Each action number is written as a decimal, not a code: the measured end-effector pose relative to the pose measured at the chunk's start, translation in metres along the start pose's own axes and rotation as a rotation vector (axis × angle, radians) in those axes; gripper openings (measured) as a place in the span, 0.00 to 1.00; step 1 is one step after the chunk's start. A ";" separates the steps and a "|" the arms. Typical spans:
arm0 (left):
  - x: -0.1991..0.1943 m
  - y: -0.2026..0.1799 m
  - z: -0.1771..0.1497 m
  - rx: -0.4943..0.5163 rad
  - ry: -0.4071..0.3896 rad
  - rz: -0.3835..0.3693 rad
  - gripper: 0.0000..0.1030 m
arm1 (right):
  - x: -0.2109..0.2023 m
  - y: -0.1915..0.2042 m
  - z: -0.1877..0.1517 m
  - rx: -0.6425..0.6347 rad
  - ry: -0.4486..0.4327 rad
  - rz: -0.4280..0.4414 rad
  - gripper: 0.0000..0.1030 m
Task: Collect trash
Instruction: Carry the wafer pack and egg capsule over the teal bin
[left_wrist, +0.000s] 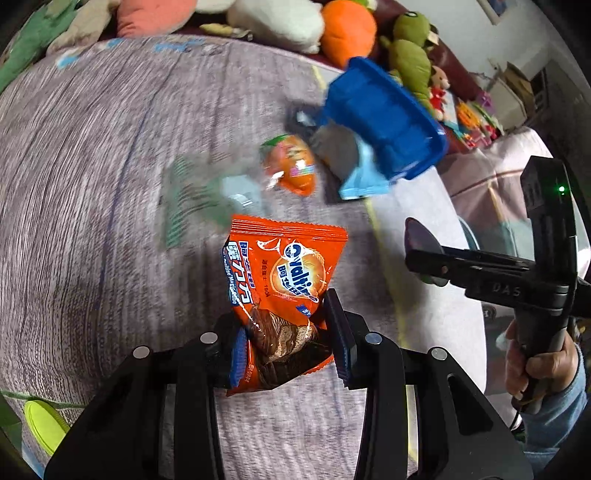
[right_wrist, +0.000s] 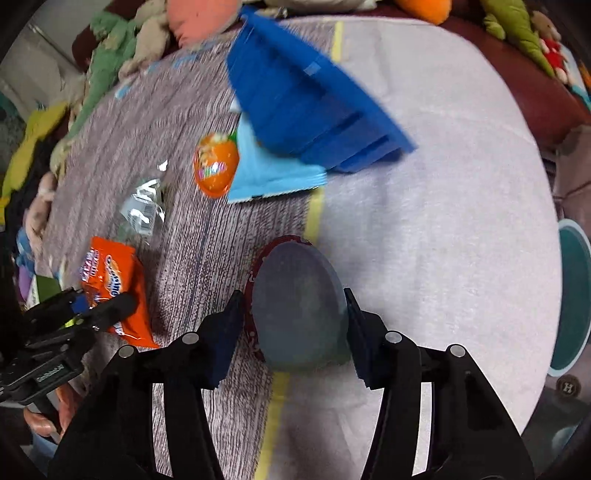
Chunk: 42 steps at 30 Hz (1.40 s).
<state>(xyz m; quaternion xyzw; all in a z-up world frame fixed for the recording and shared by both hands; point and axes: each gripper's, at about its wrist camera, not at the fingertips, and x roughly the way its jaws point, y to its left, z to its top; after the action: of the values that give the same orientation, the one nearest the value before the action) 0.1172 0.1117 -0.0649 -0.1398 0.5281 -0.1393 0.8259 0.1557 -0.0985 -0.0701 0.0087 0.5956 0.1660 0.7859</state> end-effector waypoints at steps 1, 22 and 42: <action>-0.002 -0.009 0.001 0.019 -0.006 0.001 0.37 | -0.006 -0.005 -0.002 0.009 -0.010 0.002 0.49; 0.060 -0.255 0.026 0.356 0.039 -0.011 0.37 | -0.147 -0.224 -0.059 0.316 -0.306 -0.008 0.49; 0.167 -0.396 0.036 0.476 0.168 -0.050 0.37 | -0.177 -0.364 -0.102 0.520 -0.376 -0.052 0.49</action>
<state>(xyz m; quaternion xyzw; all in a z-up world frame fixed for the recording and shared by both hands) 0.1850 -0.3140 -0.0395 0.0574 0.5435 -0.2912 0.7852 0.1098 -0.5093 -0.0118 0.2245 0.4624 -0.0162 0.8576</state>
